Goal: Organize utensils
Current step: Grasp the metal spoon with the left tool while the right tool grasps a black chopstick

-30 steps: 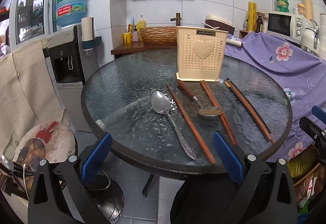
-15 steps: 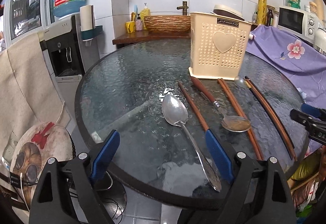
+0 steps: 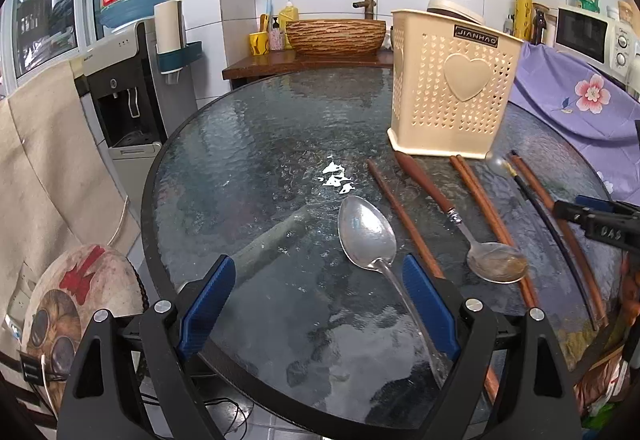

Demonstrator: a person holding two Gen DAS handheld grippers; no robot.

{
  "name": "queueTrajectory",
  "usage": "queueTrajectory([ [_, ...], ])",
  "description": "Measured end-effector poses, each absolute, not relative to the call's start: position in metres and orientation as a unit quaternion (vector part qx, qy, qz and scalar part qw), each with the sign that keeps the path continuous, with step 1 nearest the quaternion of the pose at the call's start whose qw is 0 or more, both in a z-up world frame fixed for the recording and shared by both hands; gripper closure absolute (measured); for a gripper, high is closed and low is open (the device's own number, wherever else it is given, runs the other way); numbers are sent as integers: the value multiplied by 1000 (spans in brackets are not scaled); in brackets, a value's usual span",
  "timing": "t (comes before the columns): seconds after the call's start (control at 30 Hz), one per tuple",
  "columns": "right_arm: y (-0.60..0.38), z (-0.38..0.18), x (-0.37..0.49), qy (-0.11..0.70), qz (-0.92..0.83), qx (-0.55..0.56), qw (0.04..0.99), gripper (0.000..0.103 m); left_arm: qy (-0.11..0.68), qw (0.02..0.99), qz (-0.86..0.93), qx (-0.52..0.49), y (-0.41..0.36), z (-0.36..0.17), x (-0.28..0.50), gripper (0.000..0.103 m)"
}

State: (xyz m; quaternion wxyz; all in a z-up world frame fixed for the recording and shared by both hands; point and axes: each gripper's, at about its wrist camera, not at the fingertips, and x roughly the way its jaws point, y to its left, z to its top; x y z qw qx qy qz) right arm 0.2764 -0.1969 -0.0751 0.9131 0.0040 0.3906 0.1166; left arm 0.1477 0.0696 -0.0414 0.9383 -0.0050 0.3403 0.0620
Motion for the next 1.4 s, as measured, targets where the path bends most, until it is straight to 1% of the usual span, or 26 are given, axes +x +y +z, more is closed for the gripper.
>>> queueTrajectory([
  [0.17,-217,-70,280,398,135,71,905,39,351,934,56,-16,75,-45,155,19],
  [0.27,-216,-72,290,405,114,65,905,39,354,934,52,-14,75,-44,158,19],
  [0.37,-208,-71,298,406,95,40,908,43,357,932,50,-17,75,-46,161,19],
  [0.4,-205,-70,301,407,88,32,909,47,359,932,50,-17,76,-47,162,19],
  [0.43,-205,-70,303,407,84,32,909,49,361,931,51,-17,76,-47,163,19],
  [0.6,-208,-69,316,416,77,31,906,55,368,928,53,-16,78,-47,167,19],
  [0.83,-192,-68,331,427,71,-1,902,59,378,925,40,-8,68,-46,172,20],
  [0.93,-187,-68,336,428,68,-11,901,63,384,923,39,-3,63,-47,176,26],
  [1.0,-185,-68,337,428,66,-15,901,64,390,920,43,-1,61,-49,179,32],
  [1.1,-182,-67,338,430,66,-20,900,66,402,915,47,-12,61,-52,185,38],
  [1.4,-181,-67,344,430,69,-20,900,68,414,909,53,-6,47,-54,196,38],
])
